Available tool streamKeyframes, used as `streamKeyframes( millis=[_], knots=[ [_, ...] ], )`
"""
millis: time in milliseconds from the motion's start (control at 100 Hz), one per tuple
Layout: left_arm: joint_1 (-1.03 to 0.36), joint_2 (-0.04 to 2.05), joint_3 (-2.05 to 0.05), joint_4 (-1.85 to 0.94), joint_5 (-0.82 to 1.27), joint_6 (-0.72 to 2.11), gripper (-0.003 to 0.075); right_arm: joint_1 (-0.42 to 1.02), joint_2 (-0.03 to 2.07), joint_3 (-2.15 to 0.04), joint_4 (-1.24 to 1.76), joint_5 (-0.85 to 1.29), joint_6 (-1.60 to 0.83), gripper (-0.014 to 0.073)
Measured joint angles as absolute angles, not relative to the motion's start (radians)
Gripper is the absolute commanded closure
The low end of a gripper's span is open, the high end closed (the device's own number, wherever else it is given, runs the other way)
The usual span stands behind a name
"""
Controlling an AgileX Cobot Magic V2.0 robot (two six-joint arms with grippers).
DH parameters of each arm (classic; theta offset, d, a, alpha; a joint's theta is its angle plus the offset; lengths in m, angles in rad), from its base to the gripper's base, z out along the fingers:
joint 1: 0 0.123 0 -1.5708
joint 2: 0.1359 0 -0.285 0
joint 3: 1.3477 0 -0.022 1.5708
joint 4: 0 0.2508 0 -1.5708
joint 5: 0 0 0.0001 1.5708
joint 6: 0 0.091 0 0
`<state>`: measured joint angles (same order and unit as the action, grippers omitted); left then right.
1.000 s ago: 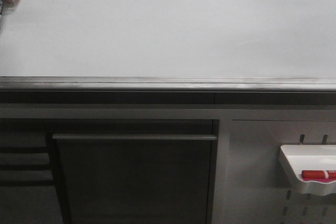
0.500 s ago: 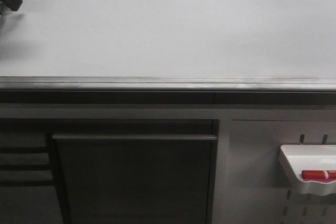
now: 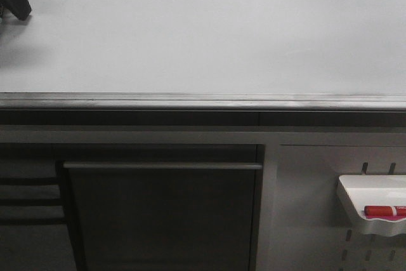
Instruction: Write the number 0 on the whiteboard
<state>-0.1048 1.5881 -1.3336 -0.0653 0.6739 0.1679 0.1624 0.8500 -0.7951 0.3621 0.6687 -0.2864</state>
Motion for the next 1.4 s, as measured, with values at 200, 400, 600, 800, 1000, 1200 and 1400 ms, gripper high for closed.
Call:
streamKeyframes(
  millis=[200,400,600,800,1000,1200,1400],
  knots=[
    [-0.105,1.59,-1.337,-0.061,0.676,0.168,0.0656,0.162,0.85,-0.795,0.362,0.667,-0.286,0.0263],
    [-0.105,1.594,-1.337,-0.061,0.693,0.168,0.074,0.162,0.85,-0.795,0.362,0.667,-0.286,0.0263],
    [-0.107,1.509,-1.337,-0.061,0.762,0.17,0.074,0.162,0.82,-0.795,0.362,0.676,-0.288,0.0263],
    [-0.187,1.285,-1.258,-0.094,0.836,0.283,0.074,0.162,0.765,-0.796,0.371,0.783,-0.325,0.0263],
    [-0.386,1.131,-1.136,-0.223,0.908,0.494,0.074,0.162,0.769,-0.797,0.511,0.866,-0.479,0.0263],
    [-0.626,1.132,-1.122,-0.239,1.021,0.535,0.074,0.173,0.86,-0.857,0.682,1.02,-0.704,0.0263],
    [-0.849,1.202,-1.122,-0.241,1.04,0.537,0.074,0.269,0.989,-0.992,0.713,1.15,-0.816,0.0263]
  ],
)
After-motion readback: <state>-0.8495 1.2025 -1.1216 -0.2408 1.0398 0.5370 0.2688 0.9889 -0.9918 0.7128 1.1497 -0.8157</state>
